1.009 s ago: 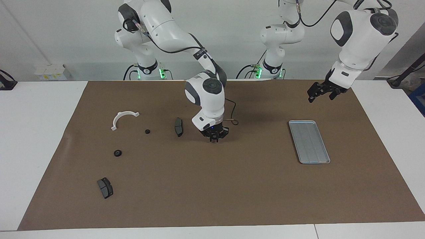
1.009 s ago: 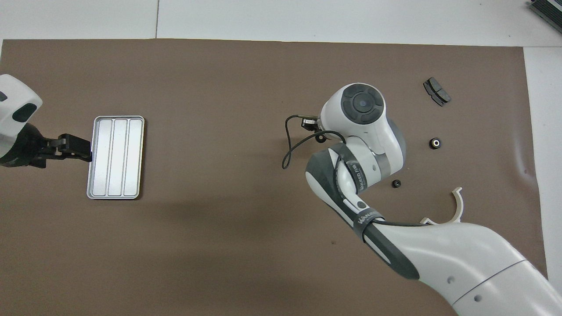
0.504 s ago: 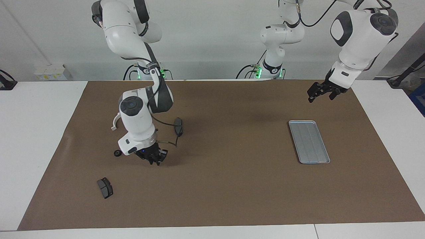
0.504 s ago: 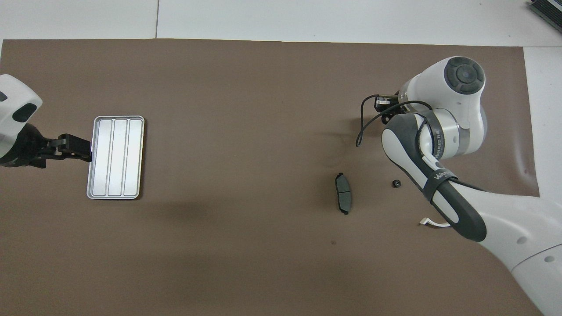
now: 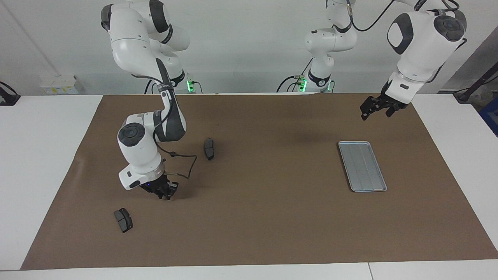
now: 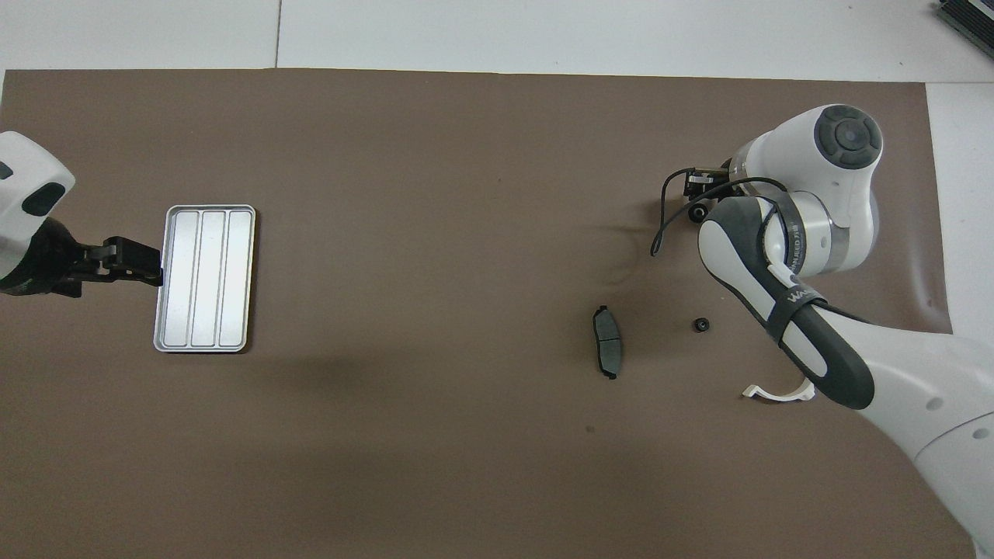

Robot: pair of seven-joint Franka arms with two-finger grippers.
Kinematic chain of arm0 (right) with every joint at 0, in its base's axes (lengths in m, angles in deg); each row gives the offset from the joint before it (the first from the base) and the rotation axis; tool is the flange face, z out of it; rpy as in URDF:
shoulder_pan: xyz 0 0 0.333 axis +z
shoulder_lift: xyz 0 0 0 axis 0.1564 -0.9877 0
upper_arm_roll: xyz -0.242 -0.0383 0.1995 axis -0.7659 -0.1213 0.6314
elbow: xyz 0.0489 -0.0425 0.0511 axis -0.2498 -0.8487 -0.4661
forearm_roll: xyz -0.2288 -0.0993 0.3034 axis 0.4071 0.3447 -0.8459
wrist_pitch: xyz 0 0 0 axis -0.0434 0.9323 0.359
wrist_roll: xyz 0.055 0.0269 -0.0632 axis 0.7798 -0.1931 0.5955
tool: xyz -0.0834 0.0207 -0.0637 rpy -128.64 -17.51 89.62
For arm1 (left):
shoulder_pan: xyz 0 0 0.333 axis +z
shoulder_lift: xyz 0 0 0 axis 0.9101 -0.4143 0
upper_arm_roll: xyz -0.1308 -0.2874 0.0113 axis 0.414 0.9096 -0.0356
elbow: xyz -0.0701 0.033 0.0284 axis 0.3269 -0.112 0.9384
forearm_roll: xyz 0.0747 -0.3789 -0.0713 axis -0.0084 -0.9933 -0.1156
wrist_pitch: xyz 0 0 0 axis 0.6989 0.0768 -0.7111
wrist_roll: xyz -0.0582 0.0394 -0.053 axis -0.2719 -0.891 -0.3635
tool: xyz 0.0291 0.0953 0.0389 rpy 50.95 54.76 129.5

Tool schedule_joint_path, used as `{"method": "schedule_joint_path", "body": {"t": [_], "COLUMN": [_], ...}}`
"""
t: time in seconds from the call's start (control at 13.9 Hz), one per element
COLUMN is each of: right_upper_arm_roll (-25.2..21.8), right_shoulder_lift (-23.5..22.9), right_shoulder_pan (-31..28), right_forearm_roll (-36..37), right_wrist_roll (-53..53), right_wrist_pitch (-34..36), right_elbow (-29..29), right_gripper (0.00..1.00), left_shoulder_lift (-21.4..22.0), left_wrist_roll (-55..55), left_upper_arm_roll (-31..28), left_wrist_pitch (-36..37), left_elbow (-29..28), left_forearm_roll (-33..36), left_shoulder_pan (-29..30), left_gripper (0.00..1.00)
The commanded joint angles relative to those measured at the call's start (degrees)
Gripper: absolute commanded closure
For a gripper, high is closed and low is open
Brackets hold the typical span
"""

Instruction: Place bearing gear from tray to pile

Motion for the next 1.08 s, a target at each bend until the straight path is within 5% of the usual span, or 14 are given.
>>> {"method": "schedule_joint_path", "body": {"t": [0.0, 1.01], "right_upper_arm_roll": [0.91, 1.00], "right_shoulder_lift": [1.27, 26.85], "right_shoulder_pan": [-0.65, -0.56], "right_forearm_roll": [-0.35, -0.52], "right_wrist_roll": [1.45, 4.34], "right_wrist_pitch": [-0.95, 26.72], "right_elbow": [-0.30, -0.21], "right_gripper": [0.00, 0.00], "left_shoulder_lift": [1.64, 1.64], "left_wrist_roll": [0.22, 0.22], "left_upper_arm_roll": [0.21, 0.21], "left_wrist_pitch": [-1.10, -1.19], "left_elbow": [-1.70, -1.70], "left_forearm_roll": [1.09, 1.09], "left_shoulder_pan": [0.27, 0.27], "left_gripper": [0.00, 0.00]}}
